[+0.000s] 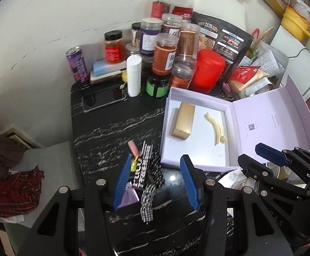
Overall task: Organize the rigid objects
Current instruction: 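Withdraw both grippers from the box back toward the remaining items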
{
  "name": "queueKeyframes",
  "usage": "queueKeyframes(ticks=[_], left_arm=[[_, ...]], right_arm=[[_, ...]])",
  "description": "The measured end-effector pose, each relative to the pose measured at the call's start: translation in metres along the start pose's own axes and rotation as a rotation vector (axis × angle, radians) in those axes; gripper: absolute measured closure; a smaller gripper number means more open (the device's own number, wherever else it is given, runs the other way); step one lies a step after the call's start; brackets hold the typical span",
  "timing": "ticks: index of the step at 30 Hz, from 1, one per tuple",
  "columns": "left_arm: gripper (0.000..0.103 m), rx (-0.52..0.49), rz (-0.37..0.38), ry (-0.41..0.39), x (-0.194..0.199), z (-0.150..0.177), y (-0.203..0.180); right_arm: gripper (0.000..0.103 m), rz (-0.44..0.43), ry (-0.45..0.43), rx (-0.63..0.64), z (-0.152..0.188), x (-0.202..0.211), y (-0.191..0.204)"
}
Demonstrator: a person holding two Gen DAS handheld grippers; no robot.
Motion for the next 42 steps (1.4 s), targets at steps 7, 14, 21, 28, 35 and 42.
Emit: queueKeyframes(ticks=[7,14,21,28,35,42], left_arm=[[0.056,0.017,-0.039,0.004,0.009,0.027,0.017],[0.002,0.057,-0.056,0.043,0.004,0.056,0.039],[0.0,0.104,-0.054,0.088,-0.007,0.087,0.06],[0.0,0.154,-0.033,0.111,-0.021,0.104,0.081],[0.0,0.174,-0.017,0.105,-0.032,0.107,0.098],[0.0,0.191,-0.014,0.149,-0.055,0.116,0.113]], right_arm=[[0.066,-0.017,0.018,0.022,0.021,0.004,0.018],[0.062,-0.041,0.041,0.044,0.042,0.003,0.038],[0.059,-0.056,0.08,0.05,0.06,-0.006,0.056],[0.058,-0.079,0.123,0.046,0.076,-0.024,0.073],[0.051,-0.109,0.158,0.033,0.084,-0.045,0.088],[0.05,-0.132,0.214,0.001,0.091,-0.07,0.101]])
Point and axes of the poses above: each gripper's, at about its wrist camera, not at the fingertips, and x roughly against the way its jaws point, y to its left, z to its underside, the point moved 9 cm from there along -x, roughly the way its jaws point, and after that the axes turned 1 degree about y, right-handed, at the moved point
